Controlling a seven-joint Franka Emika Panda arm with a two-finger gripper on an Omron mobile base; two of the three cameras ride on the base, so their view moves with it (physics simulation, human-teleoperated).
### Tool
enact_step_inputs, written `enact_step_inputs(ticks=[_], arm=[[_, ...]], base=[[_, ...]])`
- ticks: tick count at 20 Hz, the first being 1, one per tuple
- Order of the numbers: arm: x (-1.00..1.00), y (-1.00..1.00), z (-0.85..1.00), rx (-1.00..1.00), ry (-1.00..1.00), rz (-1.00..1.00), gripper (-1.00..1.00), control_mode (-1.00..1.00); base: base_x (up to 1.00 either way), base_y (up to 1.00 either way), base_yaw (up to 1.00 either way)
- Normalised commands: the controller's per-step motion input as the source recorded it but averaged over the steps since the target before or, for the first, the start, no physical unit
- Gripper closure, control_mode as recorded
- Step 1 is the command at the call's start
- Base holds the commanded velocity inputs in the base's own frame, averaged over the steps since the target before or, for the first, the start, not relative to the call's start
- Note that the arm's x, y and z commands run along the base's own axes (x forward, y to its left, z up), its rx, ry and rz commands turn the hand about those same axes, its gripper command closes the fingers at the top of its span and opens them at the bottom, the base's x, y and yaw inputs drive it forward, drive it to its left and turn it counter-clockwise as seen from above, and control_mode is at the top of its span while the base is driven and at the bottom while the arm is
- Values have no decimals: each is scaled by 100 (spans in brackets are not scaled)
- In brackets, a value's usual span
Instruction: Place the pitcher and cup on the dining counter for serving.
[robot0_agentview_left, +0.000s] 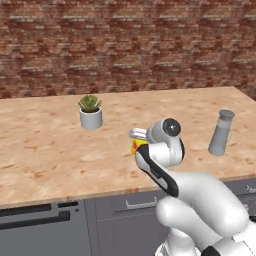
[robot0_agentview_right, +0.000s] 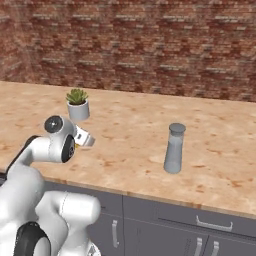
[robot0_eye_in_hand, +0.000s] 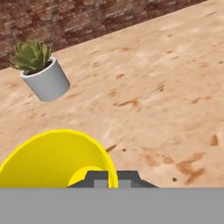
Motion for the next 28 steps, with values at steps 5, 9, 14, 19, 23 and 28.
enact_step_inputs(ticks=[5,9,14,19,23,28], arm=[[50,0,-5,-7,-2,0,100,-100],[79,0,-4,-2,1,0,100,-100],[19,0,-44,-1,10,0,100,-100],[7,0,-56,0,18,0,100,-100],[1,0,-52,0,14,0,100,-100],[0,1,-34,-3,3,0,100,-100]], base=[[0,0,0],[0,0,0],[0,0,0],[0,0,0],[0,0,0],[0,0,0]])
